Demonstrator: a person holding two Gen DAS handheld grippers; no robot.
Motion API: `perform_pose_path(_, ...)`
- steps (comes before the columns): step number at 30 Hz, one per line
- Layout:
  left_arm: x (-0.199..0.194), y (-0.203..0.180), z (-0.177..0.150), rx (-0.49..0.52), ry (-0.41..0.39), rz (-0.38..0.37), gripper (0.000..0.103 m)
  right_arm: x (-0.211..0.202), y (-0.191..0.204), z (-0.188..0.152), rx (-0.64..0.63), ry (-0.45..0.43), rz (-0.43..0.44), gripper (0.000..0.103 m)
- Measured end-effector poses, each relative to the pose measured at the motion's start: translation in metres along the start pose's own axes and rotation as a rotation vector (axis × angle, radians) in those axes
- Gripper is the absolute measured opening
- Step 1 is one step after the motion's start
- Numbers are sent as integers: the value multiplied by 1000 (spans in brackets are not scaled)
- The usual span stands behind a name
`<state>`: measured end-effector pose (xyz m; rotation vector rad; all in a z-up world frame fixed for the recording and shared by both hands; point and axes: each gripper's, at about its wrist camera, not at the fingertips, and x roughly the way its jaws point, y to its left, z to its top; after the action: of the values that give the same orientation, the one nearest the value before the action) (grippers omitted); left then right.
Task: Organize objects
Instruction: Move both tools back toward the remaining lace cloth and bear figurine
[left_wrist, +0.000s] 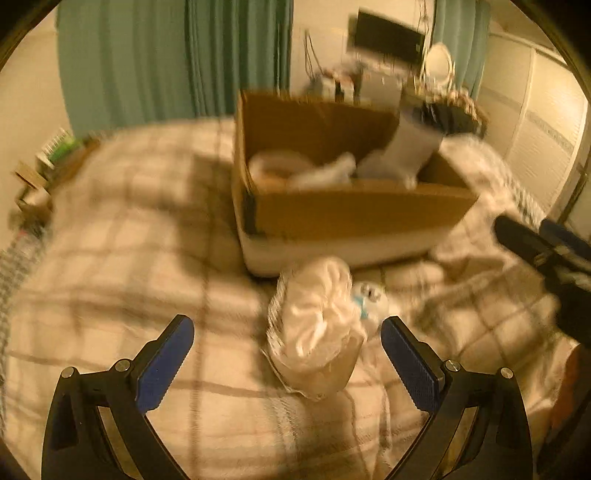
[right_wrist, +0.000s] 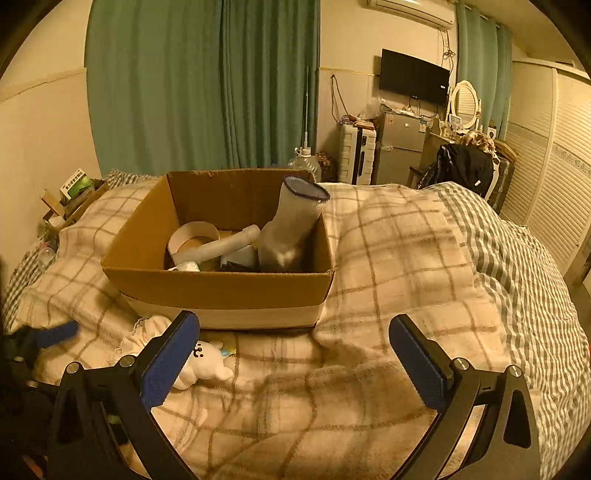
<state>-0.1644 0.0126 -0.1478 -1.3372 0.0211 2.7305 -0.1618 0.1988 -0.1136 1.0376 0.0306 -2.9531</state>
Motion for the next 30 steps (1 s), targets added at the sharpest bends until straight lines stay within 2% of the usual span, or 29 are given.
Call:
perform_pose_path(1,9,0,-1,-5,27,2,103,1,0,-1,0,6,1,103)
perform_pose_path(2,15,1,-1,-11,49,-3,97,3,1,-2,-2,13,3,103)
perform_pose_path(4,22,3,0,-28,77,-38,75,6,3,-4,-5,23,12,103)
perform_pose_path(6,27,6,0,-44,107,-107,23,7,5,-5,-9,27,18,102)
perform_pose_path(7,29,7,-2,-51,121,-120,18,8,5,-5,-11,30,19,102)
perform_pose_path(11,13,12,-1,-81,73,-110,14,10,8,-7,-18,37,31,102)
perform_pose_path(15,-19,24,5,-115,-9,-65,13,13,13,-10,-34,50,51,103)
perform_pose_path(18,-36,39,11,-135,-41,-25,13,19,24,-13,-63,82,96,103)
perform_pose_path(21,-41,47,14,-114,-46,18,14,36,45,-18,-118,148,146,103)
perform_pose_path(23,-40,53,14,-120,-36,15,14,51,63,-22,-162,201,175,103)
perform_pose_path(27,-34,58,13,-125,-24,21,13,84,88,-29,-234,294,182,102)
perform_pose_path(30,-26,62,12,-140,-9,28,13,101,90,-30,-214,336,184,102)
